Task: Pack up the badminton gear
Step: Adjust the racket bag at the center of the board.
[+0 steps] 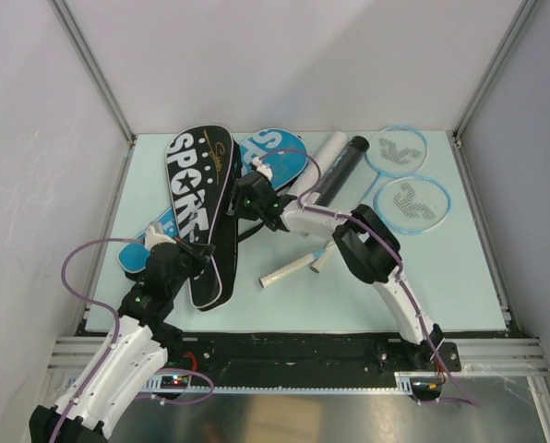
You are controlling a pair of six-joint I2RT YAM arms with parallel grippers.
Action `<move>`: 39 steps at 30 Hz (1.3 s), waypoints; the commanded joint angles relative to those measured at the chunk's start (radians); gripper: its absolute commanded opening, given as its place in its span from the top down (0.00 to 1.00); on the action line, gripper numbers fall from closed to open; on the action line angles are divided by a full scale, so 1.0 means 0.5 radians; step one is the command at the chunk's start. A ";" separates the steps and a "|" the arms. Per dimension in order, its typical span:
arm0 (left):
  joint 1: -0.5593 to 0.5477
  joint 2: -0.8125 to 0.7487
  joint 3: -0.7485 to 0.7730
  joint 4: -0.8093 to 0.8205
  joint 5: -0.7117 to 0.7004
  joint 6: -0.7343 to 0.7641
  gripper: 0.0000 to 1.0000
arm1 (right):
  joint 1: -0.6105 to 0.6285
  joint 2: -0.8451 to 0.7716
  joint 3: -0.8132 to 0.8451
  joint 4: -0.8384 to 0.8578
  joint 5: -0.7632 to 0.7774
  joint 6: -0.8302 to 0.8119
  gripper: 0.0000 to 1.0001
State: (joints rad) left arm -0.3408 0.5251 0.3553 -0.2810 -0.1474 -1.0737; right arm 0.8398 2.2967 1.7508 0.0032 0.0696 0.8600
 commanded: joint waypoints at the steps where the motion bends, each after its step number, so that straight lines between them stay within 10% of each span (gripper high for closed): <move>1: 0.013 -0.049 0.000 0.106 -0.037 -0.066 1.00 | 0.061 0.121 0.204 -0.239 0.317 -0.001 0.51; 11: 0.013 -0.041 -0.015 0.108 -0.070 -0.059 1.00 | 0.099 0.366 0.593 -0.622 0.515 -0.020 0.67; 15: 0.013 -0.035 -0.020 0.089 -0.158 -0.004 1.00 | 0.078 0.152 0.403 -0.482 0.413 -0.126 0.97; 25: 0.014 0.071 -0.019 0.036 -0.338 0.104 1.00 | -0.031 -0.639 -0.269 -0.176 -0.125 -0.450 1.00; 32: 0.016 0.060 0.035 0.026 -0.223 0.188 0.51 | -0.035 -0.979 -0.471 0.101 -0.410 -0.585 1.00; 39: 0.013 0.068 0.260 -0.025 -0.251 0.459 0.23 | -0.010 -1.157 -0.404 0.067 -0.517 -0.649 1.00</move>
State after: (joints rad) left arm -0.3397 0.5507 0.3733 -0.3176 -0.2375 -0.9588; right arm 0.8261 1.8252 1.5139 -0.0284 -0.1242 0.5816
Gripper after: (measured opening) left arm 0.724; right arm 0.010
